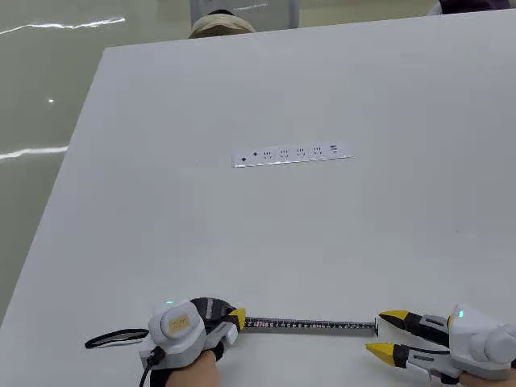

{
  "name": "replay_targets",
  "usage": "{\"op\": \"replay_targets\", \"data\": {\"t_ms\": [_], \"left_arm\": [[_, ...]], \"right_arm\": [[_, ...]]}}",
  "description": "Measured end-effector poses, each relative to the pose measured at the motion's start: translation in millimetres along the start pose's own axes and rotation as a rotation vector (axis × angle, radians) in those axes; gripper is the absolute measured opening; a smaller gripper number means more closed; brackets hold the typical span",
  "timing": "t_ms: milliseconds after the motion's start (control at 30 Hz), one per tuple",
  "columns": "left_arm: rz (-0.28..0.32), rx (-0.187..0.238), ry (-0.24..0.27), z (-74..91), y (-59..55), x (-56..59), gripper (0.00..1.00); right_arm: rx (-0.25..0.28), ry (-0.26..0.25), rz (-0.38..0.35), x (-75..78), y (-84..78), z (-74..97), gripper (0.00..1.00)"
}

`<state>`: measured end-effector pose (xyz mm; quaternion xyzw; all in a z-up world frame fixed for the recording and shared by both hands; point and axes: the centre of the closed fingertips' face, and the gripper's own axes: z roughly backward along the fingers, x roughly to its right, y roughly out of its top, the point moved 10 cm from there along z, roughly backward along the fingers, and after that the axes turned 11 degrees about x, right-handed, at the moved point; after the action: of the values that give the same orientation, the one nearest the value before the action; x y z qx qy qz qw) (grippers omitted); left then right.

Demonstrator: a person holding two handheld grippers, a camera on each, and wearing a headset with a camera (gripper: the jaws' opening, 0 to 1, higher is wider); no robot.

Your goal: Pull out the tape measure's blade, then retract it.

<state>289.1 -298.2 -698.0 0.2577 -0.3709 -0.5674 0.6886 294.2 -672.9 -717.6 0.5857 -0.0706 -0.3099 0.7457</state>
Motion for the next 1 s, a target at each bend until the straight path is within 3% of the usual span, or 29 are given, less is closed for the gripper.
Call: {"op": "replay_targets", "data": {"t_ms": [1000], "left_arm": [[-0.030, -0.012, -0.008, -1.4, -1.8, 0.1, 0.70]], "right_arm": [[0.061, 0.066, -0.075, 10.8, -9.8, -4.9, 0.21]]}}
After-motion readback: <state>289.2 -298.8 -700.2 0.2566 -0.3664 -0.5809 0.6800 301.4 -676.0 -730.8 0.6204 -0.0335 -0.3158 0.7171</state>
